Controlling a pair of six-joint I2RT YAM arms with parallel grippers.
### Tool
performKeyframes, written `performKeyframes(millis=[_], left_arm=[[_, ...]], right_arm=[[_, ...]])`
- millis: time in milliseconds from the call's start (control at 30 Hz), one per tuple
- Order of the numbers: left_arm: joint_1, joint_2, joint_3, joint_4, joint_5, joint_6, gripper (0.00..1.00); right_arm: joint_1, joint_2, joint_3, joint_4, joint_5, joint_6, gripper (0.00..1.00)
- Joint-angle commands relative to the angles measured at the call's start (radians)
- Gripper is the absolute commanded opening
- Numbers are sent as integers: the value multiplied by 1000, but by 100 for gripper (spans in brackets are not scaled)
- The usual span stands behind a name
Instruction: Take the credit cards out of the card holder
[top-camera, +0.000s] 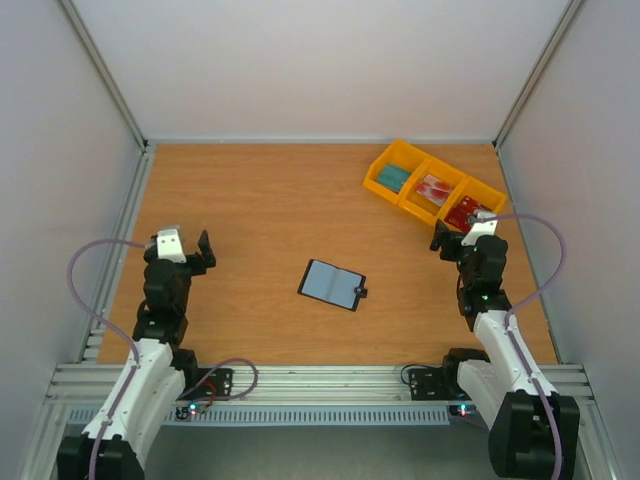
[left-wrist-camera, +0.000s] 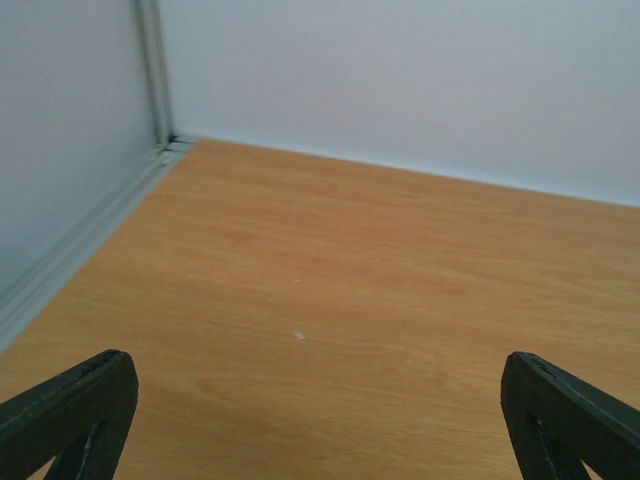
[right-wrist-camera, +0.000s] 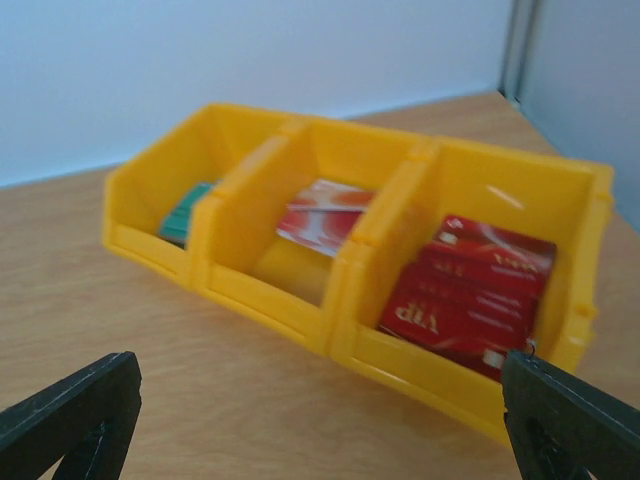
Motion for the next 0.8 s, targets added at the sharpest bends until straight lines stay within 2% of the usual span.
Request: performKeyframes(millis=[0, 133, 267, 433, 600, 767], left_arm=[[7, 8, -49, 135, -175, 24, 99], [6, 51, -117, 196, -147, 16, 99], [7, 105, -182, 403, -176, -1, 99], [8, 218, -144, 435, -278, -17, 99], [10, 396, -109, 563, -226, -11, 99], [10, 622, 25, 600, -162, -16, 99]], right_arm=[[-6, 56, -77, 231, 140, 17, 99], [-6, 218, -149, 493, 147, 0, 98], [-6, 425, -210, 820, 104, -5, 98], [-6, 714, -254, 1167, 103, -20, 98], [-6, 787, -212, 1173, 30, -36, 99], [-6, 783, -200, 1145, 19, -42, 99]])
